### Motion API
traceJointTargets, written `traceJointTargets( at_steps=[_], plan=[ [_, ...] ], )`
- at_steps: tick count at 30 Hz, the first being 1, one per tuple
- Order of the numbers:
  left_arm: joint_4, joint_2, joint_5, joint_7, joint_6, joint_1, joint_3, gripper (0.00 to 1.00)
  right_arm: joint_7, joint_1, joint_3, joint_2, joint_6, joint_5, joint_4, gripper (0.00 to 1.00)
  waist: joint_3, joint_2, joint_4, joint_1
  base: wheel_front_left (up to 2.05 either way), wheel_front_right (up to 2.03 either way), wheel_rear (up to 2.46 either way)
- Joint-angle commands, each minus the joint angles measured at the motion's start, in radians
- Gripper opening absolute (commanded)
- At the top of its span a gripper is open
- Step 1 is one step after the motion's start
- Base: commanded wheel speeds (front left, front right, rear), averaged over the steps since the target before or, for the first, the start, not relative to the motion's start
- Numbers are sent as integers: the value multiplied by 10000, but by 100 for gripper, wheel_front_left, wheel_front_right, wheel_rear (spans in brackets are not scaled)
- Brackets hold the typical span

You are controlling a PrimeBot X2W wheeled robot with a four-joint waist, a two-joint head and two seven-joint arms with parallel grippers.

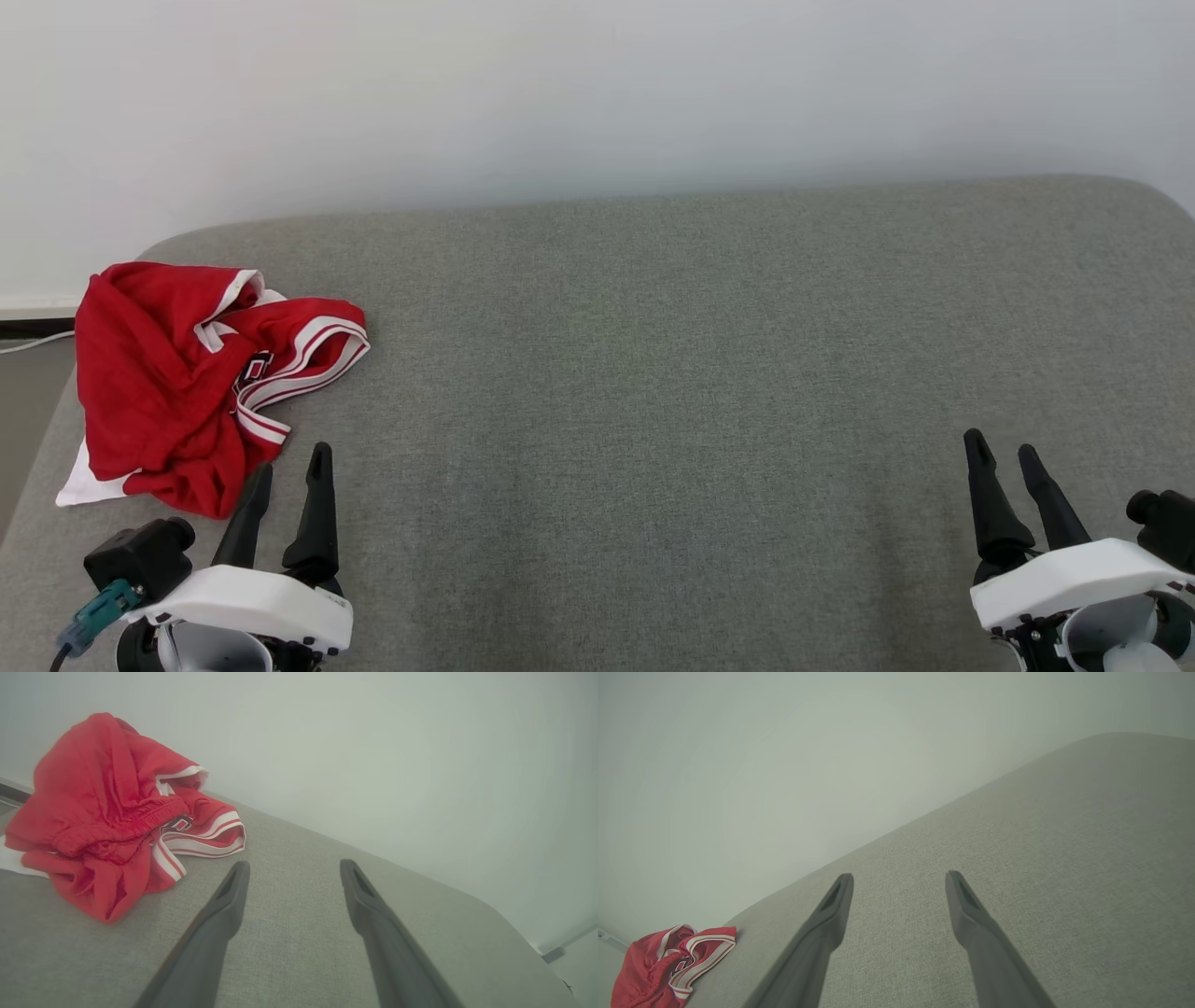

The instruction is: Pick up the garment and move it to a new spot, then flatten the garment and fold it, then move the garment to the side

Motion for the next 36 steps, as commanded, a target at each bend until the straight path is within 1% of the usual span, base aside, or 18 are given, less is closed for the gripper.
traceJointTargets(
  at_steps=[1,11,24,36],
  plan=[
    [-317,253,378,-176,86,-475,143,100,-203,-511,224,-204,2,-419,-226,100,-8,0,-2,-1,0,0,0],
    [-387,434,1604,-452,416,-446,-88,100,-495,-581,655,-332,2,-1498,-276,100,-71,0,-55,-1,0,0,0],
    [-411,642,2868,-412,752,-313,-268,100,-875,-648,1079,-413,2,-2836,-27,100,-104,0,-63,-1,0,0,0],
    [-408,630,3536,-211,977,-176,-272,100,-1225,-644,1033,-298,2,-3791,128,100,-120,0,-29,-1,0,0,0]
  ],
)
